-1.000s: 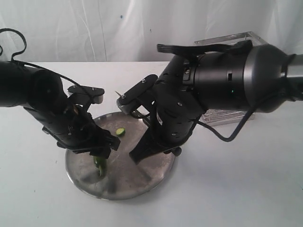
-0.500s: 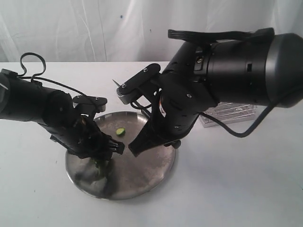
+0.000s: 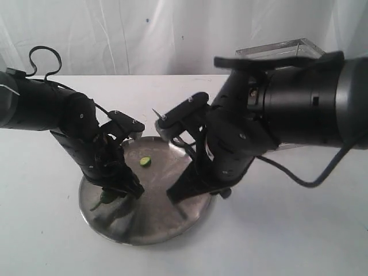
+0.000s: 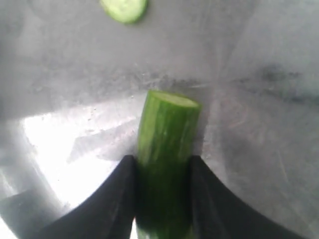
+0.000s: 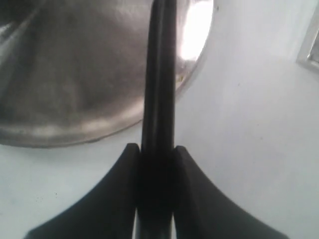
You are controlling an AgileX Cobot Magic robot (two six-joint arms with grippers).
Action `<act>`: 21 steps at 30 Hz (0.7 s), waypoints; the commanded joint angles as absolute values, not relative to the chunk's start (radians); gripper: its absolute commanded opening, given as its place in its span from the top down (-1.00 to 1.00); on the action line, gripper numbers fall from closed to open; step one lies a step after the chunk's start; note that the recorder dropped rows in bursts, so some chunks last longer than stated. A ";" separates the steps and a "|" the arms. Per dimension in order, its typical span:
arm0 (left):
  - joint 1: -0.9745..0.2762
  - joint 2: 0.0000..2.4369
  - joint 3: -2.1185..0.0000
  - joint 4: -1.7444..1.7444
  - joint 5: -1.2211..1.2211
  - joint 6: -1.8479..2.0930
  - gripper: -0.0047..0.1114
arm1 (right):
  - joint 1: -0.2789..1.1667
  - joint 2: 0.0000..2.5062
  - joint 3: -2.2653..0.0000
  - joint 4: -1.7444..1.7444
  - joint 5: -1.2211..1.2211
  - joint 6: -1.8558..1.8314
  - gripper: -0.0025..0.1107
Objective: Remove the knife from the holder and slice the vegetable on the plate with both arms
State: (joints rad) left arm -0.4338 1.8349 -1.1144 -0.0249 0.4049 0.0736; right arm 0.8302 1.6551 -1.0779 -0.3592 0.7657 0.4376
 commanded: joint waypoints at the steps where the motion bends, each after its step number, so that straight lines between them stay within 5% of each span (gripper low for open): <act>1: -0.466 1.838 -1.119 -0.026 0.417 0.110 0.90 | 0.825 1.619 -0.956 -0.368 0.649 0.539 0.96; 10: -0.482 1.838 -1.119 -0.055 0.340 0.047 0.11 | 0.840 1.516 -0.894 -0.311 0.575 0.582 0.96; 21: -0.482 1.806 -1.119 -0.046 0.394 0.009 -0.15 | 0.919 1.509 -0.894 -0.301 0.579 0.591 0.96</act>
State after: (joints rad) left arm -0.4765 1.8345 -1.1146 -0.0410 0.3501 0.0090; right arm 0.9055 1.5155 -0.8982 -0.2951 0.5893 0.5836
